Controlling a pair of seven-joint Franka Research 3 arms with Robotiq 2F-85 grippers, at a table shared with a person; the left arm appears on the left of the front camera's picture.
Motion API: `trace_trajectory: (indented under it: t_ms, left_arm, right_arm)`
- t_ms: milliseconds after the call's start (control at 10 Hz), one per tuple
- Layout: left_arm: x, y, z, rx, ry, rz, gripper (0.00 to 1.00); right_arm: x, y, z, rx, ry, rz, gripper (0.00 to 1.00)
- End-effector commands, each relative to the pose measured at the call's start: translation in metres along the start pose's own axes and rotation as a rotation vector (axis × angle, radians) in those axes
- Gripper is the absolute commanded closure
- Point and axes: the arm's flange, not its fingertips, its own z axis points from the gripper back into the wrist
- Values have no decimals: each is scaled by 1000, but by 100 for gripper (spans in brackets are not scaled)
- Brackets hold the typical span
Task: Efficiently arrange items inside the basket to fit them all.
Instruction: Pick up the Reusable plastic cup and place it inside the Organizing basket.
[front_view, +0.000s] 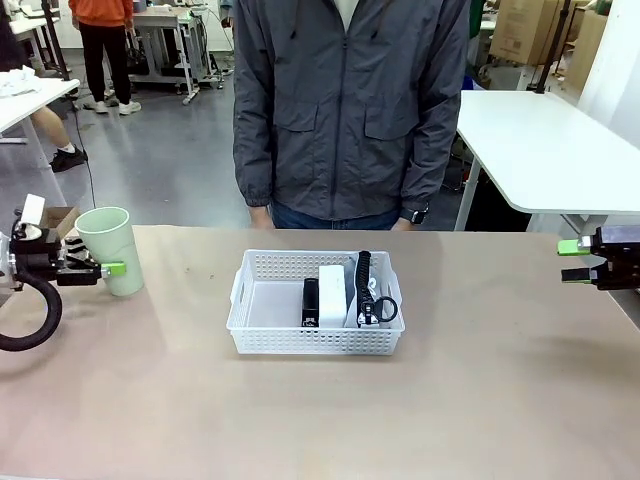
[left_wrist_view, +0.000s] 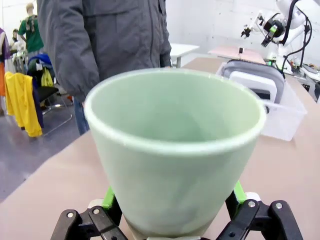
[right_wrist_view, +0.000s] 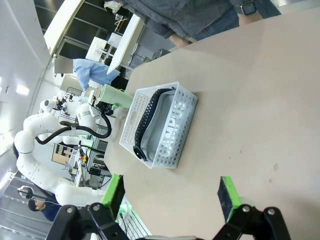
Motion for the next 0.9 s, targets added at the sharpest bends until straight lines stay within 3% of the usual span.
trace_trajectory:
  t_ms: [0,600,700,800]
  left_arm:
    - [10,-9,1,31,-60,-41,0]
    - [16,-12,2,39,-74,-25,0]
    - [17,-13,4,25,-26,1,12]
    - [19,-17,5,25,-9,8,32]
  right_arm:
    - [1,2,1,12,-10,-21,0]
    - [1,2,1,12,-10,-21,0]
    - [1,2,1,12,-10,-21,0]
    - [1,2,1,12,-10,-21,0]
